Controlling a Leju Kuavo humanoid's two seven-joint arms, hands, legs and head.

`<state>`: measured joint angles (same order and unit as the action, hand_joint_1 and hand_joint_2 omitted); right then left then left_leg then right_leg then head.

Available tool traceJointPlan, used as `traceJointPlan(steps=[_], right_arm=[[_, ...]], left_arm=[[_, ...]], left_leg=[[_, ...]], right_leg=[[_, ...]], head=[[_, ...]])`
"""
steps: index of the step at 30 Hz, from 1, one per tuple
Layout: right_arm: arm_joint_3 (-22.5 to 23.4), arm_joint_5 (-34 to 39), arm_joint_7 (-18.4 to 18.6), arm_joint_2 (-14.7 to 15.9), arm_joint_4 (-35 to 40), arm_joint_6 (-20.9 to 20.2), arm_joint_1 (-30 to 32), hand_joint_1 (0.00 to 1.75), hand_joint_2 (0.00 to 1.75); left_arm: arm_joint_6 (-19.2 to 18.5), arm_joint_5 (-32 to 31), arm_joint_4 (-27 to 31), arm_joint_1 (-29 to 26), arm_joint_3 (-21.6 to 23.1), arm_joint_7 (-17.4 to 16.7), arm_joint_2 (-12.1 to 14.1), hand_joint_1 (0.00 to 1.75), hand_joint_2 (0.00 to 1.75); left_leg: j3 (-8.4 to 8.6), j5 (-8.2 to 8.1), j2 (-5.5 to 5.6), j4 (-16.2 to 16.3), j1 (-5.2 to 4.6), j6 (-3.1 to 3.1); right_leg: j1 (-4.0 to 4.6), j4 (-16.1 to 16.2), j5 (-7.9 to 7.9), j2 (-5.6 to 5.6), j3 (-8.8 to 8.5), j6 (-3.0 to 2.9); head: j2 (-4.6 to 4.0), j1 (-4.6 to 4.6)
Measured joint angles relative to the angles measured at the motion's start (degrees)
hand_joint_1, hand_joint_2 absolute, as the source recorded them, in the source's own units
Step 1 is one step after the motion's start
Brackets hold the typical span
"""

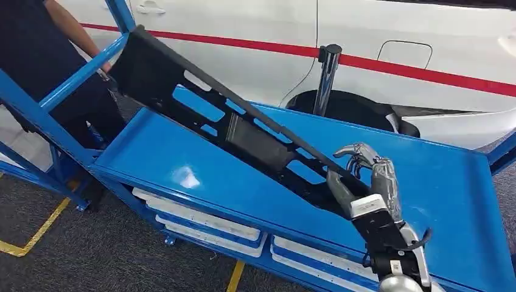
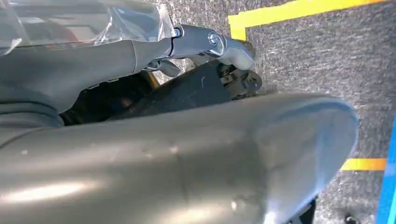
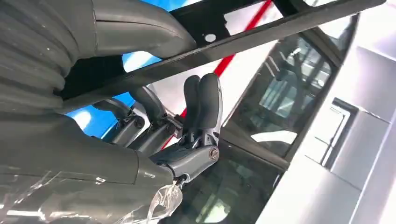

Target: Take the parts from the cabinet and place them on the table.

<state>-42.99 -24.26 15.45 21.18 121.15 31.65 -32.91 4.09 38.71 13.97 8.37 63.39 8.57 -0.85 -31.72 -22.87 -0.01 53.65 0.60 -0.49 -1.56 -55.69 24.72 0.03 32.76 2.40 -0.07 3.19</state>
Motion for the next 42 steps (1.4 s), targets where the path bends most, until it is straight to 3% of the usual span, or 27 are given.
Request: traceJointPlan(steps=[15,21,24,28,32,37,42], right_arm=[[2.95,3.57,-1.77,1.38,4.77,2.1,2.21,1.75,1.75],[2.45,1.13,-1.75,1.12,4.57,0.24,2.99,1.75,1.75],[0.81,-2.36,-0.81,0.28,2.88,-3.52,3.01,1.75,1.75],[-1.4,-3.93,-0.77,-0.96,0.37,-4.39,3.44,1.75,1.75],[-3.7,-7.08,0.48,-2.76,-3.3,-8.04,2.37,1.75,1.75],[-5.68,-7.93,0.33,-5.66,-7.43,-7.39,-0.01,1.75,1.75],[-5.88,-1.94,1.55,-6.34,-8.61,-3.27,-2.64,1.75,1.75]], left_arm=[[-0.11,0.88,-0.02,-0.27,-0.61,1.4,0.09,0.0,0.0],[-0.3,0.85,0.0,-0.24,-0.61,1.51,0.09,0.0,0.0],[-0.37,0.57,0.0,-0.11,-0.61,1.55,0.07,0.0,0.0],[-0.41,0.5,0.0,0.07,-0.61,1.66,0.07,0.0,0.0],[-0.63,-0.57,0.0,0.49,-0.61,1.53,0.07,0.0,0.0],[-0.94,-0.96,0.0,1.25,-0.61,1.2,-0.11,0.0,0.0],[-1.05,-1.33,0.0,1.39,-0.61,1.16,-0.2,0.0,0.0]], left_leg=[[-0.03,-0.01,-0.02,0.0,0.01,0.0],[-0.14,-0.01,0.0,-0.01,0.01,0.0],[-0.19,-0.01,0.0,-0.02,0.02,0.0],[-0.22,0.0,0.06,-0.02,0.04,0.01],[-0.23,0.0,0.05,-0.02,0.04,0.01],[-0.22,0.02,0.1,-0.02,0.04,0.03],[-0.22,0.02,0.09,0.01,0.0,0.03]], right_leg=[[0.0,0.0,0.01,0.0,0.04,-0.01],[0.0,0.0,0.01,0.01,0.08,-0.01],[0.0,0.0,0.01,0.02,0.09,-0.01],[0.01,0.0,0.01,0.03,0.13,-0.01],[0.02,-0.01,0.01,0.04,0.13,-0.01],[0.02,-0.01,0.02,0.06,0.12,-0.02],[0.02,-0.01,0.01,0.04,0.16,-0.01]], head=[[0.0,0.0],[0.0,-0.02],[0.0,0.0],[0.0,0.0],[0.0,0.0],[0.0,-0.02],[0.0,0.0]])
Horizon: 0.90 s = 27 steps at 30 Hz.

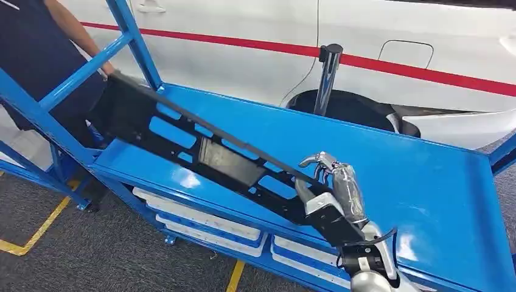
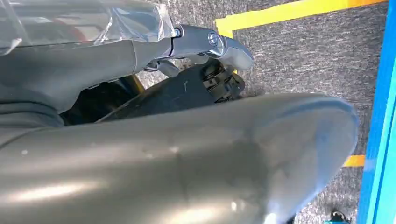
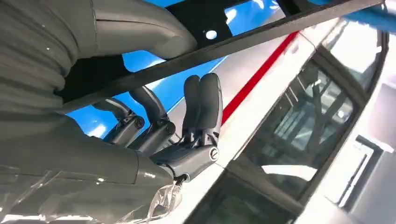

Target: Take the parts from the cabinet and place them on the table.

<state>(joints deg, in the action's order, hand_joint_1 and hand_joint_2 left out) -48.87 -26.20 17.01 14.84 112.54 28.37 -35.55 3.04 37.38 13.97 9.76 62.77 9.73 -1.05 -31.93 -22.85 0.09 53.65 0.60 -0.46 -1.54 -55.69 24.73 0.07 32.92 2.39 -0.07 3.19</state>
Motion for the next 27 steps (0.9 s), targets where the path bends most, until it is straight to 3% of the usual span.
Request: traceJointPlan(steps=[12,27], right_arm=[[2.69,4.13,1.77,0.28,1.03,6.16,-4.82,1.75,1.75],[3.67,2.9,2.58,1.03,1.84,7.78,-6.26,1.75,1.75]], left_arm=[[-0.02,-0.17,0.0,0.03,0.0,0.0,-0.11,0.0,0.0],[-0.02,-0.37,0.0,0.16,0.0,0.02,-0.13,0.0,0.0]], left_leg=[[0.02,0.0,-0.03,0.01,0.02,0.0],[0.01,0.0,-0.03,0.01,0.02,0.0]], right_leg=[[-0.02,0.0,0.0,-0.02,0.03,0.0],[-0.02,0.0,0.0,-0.02,0.03,0.0]], head=[[0.0,0.0],[0.0,0.0]])
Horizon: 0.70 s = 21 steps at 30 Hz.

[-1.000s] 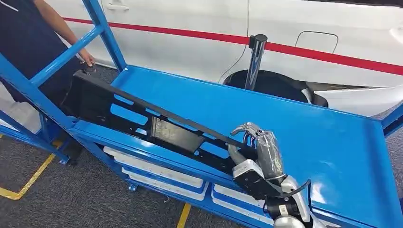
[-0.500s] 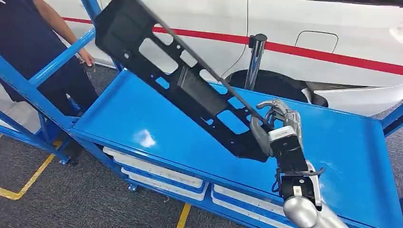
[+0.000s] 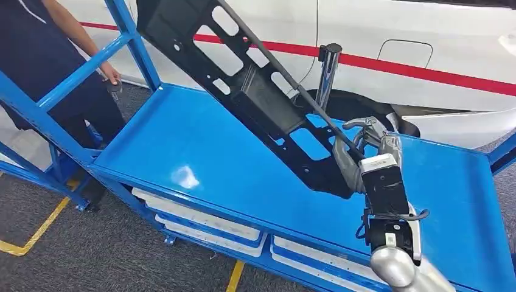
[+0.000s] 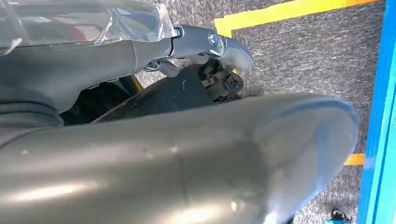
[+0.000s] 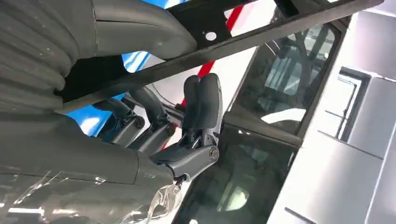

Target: Take the parts from the cabinet and place them on the table.

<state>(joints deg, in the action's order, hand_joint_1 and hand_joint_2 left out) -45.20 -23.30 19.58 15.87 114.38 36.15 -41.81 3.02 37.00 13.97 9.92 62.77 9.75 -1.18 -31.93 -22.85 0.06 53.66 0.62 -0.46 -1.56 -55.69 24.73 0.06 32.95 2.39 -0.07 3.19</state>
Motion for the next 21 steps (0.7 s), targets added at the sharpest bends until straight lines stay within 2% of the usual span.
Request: traceJointPlan(steps=[4,7,13,21], right_arm=[[-0.74,-3.06,-0.83,-0.22,-0.35,-0.51,0.11,1.75,1.75],[-1.95,-4.28,-2.21,-1.55,-2.17,-0.57,1.09,1.75,1.75],[-4.5,0.11,-7.78,-6.07,-9.22,0.5,2.69,1.75,1.75],[-6.05,1.69,-9.68,-9.49,-14.89,0.68,3.41,1.75,1.75]], left_arm=[[-0.02,-0.24,0.0,0.11,0.0,0.0,-0.11,0.0,0.0],[-0.11,-0.72,0.0,0.36,0.02,-0.04,-0.35,0.0,0.0],[-0.39,-1.29,0.0,0.87,0.11,-0.83,-0.77,0.0,0.0],[-0.42,-1.38,0.0,0.87,0.13,-0.98,-0.83,0.0,0.0]], left_leg=[[-0.02,0.0,0.0,-0.01,0.0,0.0],[-0.03,0.0,0.0,-0.02,0.03,0.0],[-0.06,0.0,0.02,-0.02,0.05,0.01],[-0.06,0.0,0.02,-0.01,0.02,0.01]], right_leg=[[0.0,0.0,0.0,0.01,0.0,0.0],[0.02,0.0,0.0,0.01,0.0,0.0],[0.06,-0.02,0.01,0.01,0.01,-0.01],[0.06,-0.02,0.01,0.01,0.03,-0.01]], head=[[0.0,0.0],[0.0,0.0],[0.0,0.0],[0.0,0.0]])
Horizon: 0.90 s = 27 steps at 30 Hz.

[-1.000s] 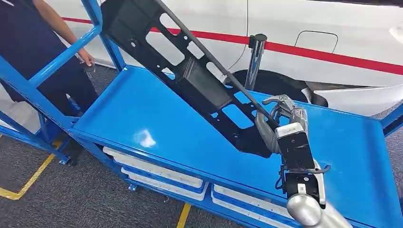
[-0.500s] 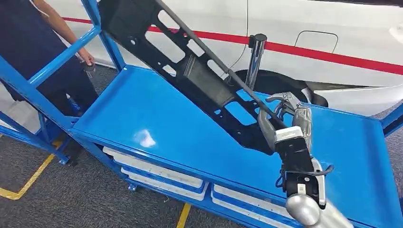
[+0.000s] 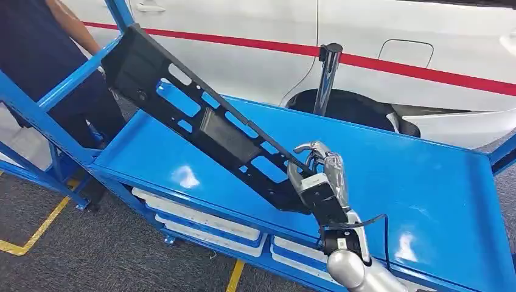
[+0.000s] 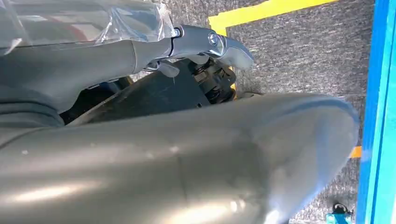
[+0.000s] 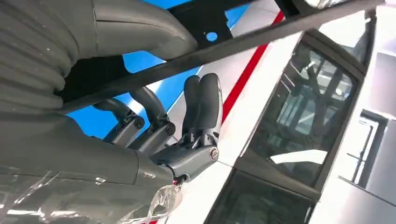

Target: Take the parts from the cabinet and place them on the table.

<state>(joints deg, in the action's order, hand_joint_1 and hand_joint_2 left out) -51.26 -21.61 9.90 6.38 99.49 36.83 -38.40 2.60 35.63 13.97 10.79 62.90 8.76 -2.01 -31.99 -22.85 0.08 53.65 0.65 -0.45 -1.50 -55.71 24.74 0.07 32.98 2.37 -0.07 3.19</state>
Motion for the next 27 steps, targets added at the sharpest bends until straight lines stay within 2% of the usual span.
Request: traceJointPlan(steps=[5,9,13,16,21,27], right_arm=[[-0.59,0.5,-0.94,-1.66,-2.06,0.2,0.02,1.75,1.75],[-1.22,1.35,-3.26,-3.76,-4.72,1.57,0.07,1.75,1.75],[-0.81,-1.82,-3.8,-5.18,-6.47,2.49,0.26,1.75,1.75],[1.18,-5.16,-4.15,-5.62,-6.56,2.62,1.51,1.75,1.75],[6.77,-5.84,-3.5,-5.03,-3.63,2.8,5.44,1.75,1.75],[11.26,-7.21,-3.8,-4.08,0.29,2.8,8.58,1.75,1.75]], left_arm=[[-0.02,0.0,0.0,0.0,0.02,0.0,0.0,0.0,0.0],[-0.24,-0.5,0.0,0.02,0.15,-0.18,-0.02,0.0,0.0],[-0.55,-0.68,0.0,0.05,0.46,-0.46,-0.15,0.0,0.0],[-0.5,-0.68,0.0,0.04,0.46,-0.7,-0.24,0.0,0.0],[0.0,0.37,0.0,-0.53,0.46,-0.59,-0.24,0.0,0.0],[0.2,0.42,0.0,-0.89,0.46,-0.11,-0.2,0.0,0.0]], left_leg=[[0.01,-0.01,0.0,0.0,0.02,0.0],[0.04,0.0,-0.02,-0.01,0.03,0.01],[0.06,0.0,-0.01,0.0,0.04,0.01],[0.07,0.01,-0.01,0.01,0.03,0.02],[0.05,0.0,-0.02,0.03,-0.03,0.01],[0.08,-0.01,-0.06,0.03,-0.02,0.01]], right_leg=[[0.0,0.0,0.0,0.0,-0.01,0.0],[0.0,0.0,0.0,-0.01,-0.01,-0.01],[0.01,0.0,0.0,-0.01,-0.01,-0.01],[0.01,0.0,0.0,-0.01,-0.02,-0.01],[-0.01,0.0,0.01,-0.01,-0.02,0.0],[-0.06,0.0,0.01,-0.02,0.03,0.0]], head=[[-0.02,0.0],[0.0,0.0],[0.0,0.0],[0.0,0.0],[0.0,0.0],[0.0,0.0]])
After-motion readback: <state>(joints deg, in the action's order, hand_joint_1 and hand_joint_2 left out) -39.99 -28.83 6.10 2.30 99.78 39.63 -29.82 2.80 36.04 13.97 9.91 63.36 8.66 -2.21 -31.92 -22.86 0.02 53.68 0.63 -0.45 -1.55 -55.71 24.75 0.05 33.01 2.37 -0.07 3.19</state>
